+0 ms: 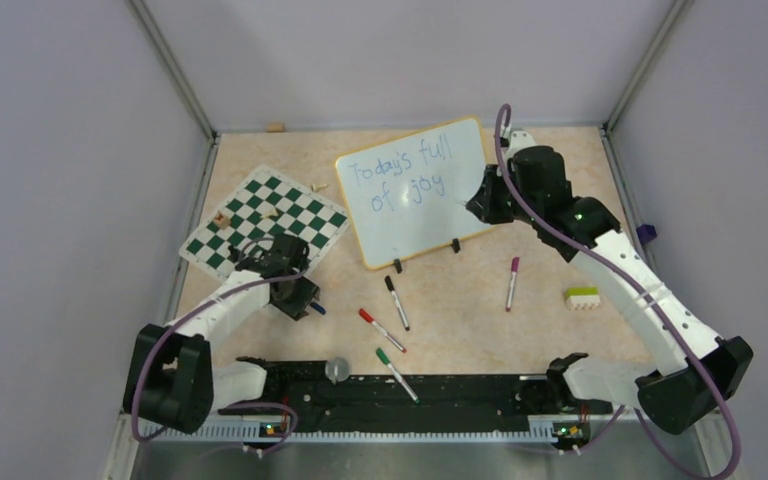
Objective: Write a sentence on the whiteboard
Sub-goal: Close the whiteboard marker at the center of the board.
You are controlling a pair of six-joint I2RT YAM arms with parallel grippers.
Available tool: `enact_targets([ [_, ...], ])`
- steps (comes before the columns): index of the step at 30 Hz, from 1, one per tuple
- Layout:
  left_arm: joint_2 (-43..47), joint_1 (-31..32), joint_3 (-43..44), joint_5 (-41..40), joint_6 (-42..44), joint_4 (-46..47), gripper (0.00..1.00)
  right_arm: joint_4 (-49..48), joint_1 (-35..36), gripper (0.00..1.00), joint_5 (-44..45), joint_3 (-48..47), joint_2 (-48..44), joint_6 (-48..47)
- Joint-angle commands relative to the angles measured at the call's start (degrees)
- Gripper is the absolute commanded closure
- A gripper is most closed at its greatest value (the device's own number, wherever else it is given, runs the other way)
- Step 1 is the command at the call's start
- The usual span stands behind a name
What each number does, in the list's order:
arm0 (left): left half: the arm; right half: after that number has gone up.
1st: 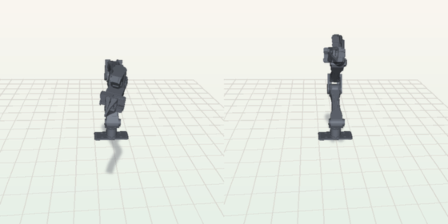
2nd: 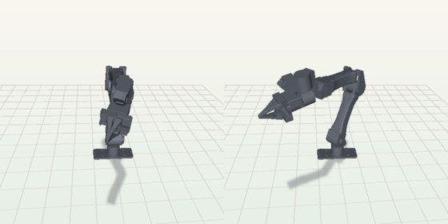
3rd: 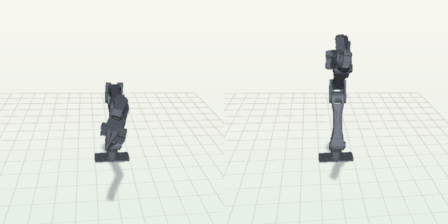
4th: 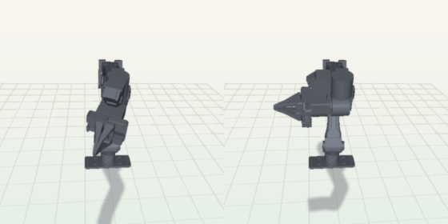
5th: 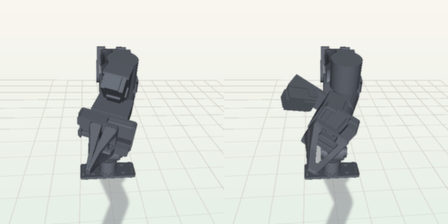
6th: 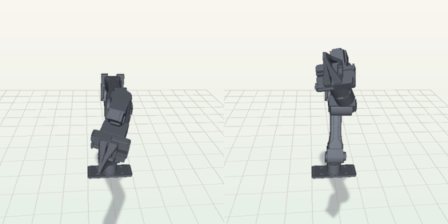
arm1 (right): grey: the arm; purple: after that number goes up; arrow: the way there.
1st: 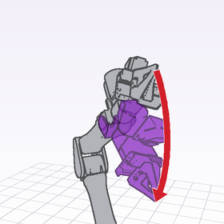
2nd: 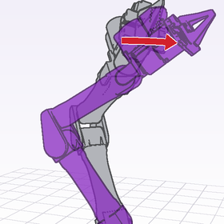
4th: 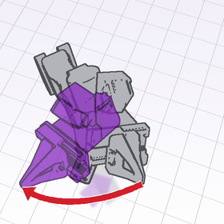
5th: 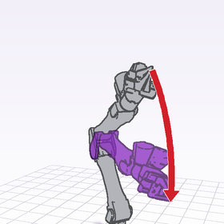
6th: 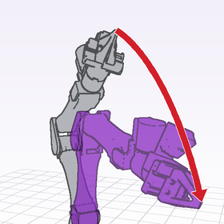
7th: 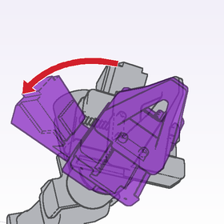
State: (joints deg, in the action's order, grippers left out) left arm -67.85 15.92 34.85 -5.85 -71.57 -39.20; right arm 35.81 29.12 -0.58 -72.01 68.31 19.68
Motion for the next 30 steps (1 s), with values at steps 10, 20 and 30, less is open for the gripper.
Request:
enact_targets([
  [10, -15.9, 3.3, 11.0, -3.2, -3.9, -4.7, 0.9, -0.7, 0.6, 1.0, -0.5, -0.7, -1.4, -0.1],
  [20, -7.4, 0.3, 19.6, 3.1, -6.5, -14.6, 1.0, -6.0, 3.5, 1.0, -2.2, -1.3, 0.5, 1.3],
  [30, 3.7, -6.2, 15.3, 23.6, -26.2, 3.3, 1.0, -19.0, 15.3, 1.0, -4.6, -2.4, 4.1, 0.4],
])
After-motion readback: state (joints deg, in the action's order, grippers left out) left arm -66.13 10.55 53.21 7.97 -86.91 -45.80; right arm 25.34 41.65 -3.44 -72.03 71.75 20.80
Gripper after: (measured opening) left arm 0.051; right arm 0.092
